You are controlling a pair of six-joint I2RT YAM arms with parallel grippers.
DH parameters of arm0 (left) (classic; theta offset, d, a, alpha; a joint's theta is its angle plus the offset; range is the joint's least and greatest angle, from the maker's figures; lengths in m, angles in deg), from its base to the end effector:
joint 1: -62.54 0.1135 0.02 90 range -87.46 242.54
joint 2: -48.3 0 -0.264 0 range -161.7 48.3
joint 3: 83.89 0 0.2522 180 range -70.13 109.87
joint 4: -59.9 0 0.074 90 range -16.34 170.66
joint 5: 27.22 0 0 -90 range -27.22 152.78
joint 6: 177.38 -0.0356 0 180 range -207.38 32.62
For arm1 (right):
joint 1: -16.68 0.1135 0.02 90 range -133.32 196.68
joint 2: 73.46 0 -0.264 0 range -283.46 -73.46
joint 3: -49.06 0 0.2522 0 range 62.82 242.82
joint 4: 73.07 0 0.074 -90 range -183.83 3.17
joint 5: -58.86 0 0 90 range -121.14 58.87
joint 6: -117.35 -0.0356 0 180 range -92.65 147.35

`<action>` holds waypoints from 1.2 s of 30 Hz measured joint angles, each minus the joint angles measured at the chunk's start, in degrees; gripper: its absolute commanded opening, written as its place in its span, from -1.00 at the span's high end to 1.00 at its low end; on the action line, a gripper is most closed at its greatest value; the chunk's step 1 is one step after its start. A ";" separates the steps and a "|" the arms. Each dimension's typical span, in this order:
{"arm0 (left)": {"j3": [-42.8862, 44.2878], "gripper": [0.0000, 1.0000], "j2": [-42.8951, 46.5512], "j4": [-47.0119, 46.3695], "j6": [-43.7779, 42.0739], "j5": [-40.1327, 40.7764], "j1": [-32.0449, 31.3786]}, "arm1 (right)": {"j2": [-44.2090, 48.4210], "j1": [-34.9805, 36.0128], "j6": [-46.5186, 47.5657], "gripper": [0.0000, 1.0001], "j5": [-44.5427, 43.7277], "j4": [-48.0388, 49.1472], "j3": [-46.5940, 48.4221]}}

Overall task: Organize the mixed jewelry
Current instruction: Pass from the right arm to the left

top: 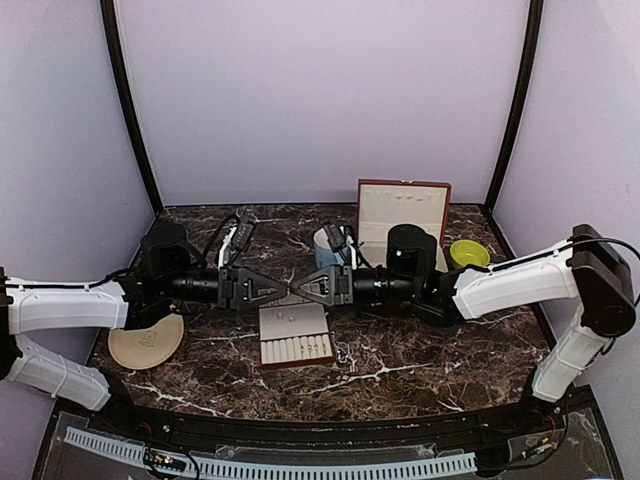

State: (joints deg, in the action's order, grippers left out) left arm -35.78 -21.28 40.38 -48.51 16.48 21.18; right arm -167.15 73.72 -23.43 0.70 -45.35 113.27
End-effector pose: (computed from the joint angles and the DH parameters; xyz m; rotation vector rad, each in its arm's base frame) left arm 0.1790 -0.1919 0.2652 0.7607 1.7332 -1.6614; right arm 0.1805 0.3129 0.2496 -0.6266 1.8627 1.8025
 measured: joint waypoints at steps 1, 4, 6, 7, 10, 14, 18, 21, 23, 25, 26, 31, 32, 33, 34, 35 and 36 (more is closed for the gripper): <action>0.13 0.06 -0.11 0.00 0.02 -0.02 0.00 | 0.04 0.02 0.31 1.00 -0.15 -0.70 0.15; 0.31 0.10 -0.28 -0.04 0.26 -0.09 0.00 | 0.07 0.09 1.01 1.00 -0.39 -1.70 0.46; 0.44 0.15 -0.63 -0.07 0.39 -0.09 -0.04 | 0.07 0.11 1.11 1.00 -0.39 -2.01 0.52; 0.44 0.18 -0.83 -0.04 0.48 -0.09 -0.04 | 0.07 0.11 1.16 1.00 -0.39 -2.08 0.55; 0.44 0.24 -1.44 0.00 0.63 -0.09 -0.11 | 0.07 0.11 1.25 1.00 -0.39 -2.10 0.55; 0.44 0.33 -1.97 0.00 0.79 -0.13 -0.26 | 0.07 0.24 1.25 1.00 -0.42 -2.10 0.57; 0.46 0.41 -2.10 0.00 0.87 -0.17 -0.44 | 0.07 0.33 1.25 1.00 -0.42 -2.10 0.59; 0.46 0.46 -2.32 -0.09 0.94 -0.20 -0.44 | 0.07 0.33 1.25 1.00 -0.37 -2.10 0.68; 0.46 0.51 -2.54 -0.09 1.03 -0.17 -0.44 | 0.07 0.33 1.22 1.00 -0.37 -2.10 0.76; 0.46 0.54 -2.67 -0.11 1.03 -0.17 -0.44 | 0.07 0.33 1.22 1.00 -0.37 -2.10 0.96; 0.46 0.57 -2.73 -0.11 1.07 -0.17 -0.44 | 0.07 0.33 1.25 1.00 -0.39 -2.10 1.07; 0.46 0.65 -2.84 -0.48 1.42 -0.24 -0.55 | 0.07 0.33 1.25 1.00 -0.42 -2.14 1.18; 0.46 0.65 -2.86 -0.50 1.44 -0.24 -0.57 | 0.07 0.33 1.25 1.00 -0.42 -2.12 1.18; 0.46 0.68 -2.91 -0.55 1.55 -0.26 -0.59 | 0.07 0.33 1.25 1.00 -0.42 -2.12 1.18; 0.46 0.70 -2.95 -0.61 1.70 -0.33 -0.59 | 0.07 0.33 1.25 1.00 -0.44 -2.12 1.20; 0.46 0.73 -2.99 -0.74 1.90 -0.39 -0.59 | 0.07 0.33 1.22 1.00 -0.44 -2.12 1.20; 0.46 0.74 -3.04 -0.83 2.01 -0.42 -0.59 | 0.07 0.31 1.25 1.00 -0.44 -2.10 1.20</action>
State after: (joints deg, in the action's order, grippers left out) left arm -35.32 -24.32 39.55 -46.50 16.06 20.59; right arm -167.08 74.02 -22.19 0.26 -47.45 114.48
